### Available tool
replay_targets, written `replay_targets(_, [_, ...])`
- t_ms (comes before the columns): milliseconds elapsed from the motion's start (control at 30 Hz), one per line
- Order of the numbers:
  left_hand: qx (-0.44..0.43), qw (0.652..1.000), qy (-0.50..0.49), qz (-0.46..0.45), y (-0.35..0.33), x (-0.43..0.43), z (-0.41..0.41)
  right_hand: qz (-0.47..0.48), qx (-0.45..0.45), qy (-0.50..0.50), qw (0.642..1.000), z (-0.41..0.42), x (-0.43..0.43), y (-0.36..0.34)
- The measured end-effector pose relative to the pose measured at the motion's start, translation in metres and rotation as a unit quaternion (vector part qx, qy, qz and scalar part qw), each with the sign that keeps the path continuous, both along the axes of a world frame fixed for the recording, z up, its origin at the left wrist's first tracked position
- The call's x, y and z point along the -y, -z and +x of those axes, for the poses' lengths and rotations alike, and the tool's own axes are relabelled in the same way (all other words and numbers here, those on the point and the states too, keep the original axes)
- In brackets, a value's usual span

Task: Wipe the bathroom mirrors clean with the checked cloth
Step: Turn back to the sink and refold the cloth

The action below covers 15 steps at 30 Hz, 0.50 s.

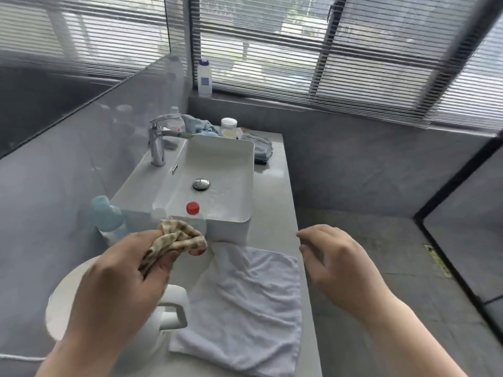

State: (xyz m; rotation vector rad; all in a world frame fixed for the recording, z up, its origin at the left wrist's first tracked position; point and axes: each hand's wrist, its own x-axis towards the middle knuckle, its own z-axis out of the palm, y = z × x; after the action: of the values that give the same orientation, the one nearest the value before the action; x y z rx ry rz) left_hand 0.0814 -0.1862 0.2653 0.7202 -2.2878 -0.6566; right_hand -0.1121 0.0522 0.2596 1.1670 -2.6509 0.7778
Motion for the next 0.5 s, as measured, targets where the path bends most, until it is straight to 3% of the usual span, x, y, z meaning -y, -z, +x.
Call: replay_targets(500, [0.022,0.992,0.109,-0.061,0.016,-0.087,-0.104,-0.026,-0.005,0.066,0.997,-0.070,-0.120,0.001])
